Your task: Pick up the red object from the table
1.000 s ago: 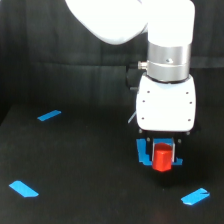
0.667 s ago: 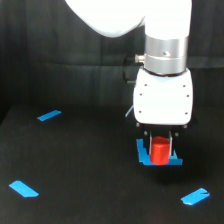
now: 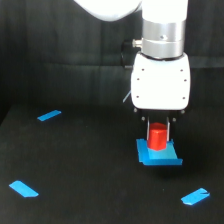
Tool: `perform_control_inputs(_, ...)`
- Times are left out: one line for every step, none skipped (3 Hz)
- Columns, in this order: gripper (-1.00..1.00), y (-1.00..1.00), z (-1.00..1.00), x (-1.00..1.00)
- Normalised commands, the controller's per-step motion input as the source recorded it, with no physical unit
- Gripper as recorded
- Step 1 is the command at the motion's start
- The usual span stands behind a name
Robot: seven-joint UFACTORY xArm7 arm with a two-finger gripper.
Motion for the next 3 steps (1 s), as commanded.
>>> perform_control_inputs(-0.98, 0.25, 0.79, -0.08)
perform_control_inputs(-1.00, 0.32, 0.70, -0.08)
perform_control_inputs(-0.94, 0.29, 0.34, -0.06)
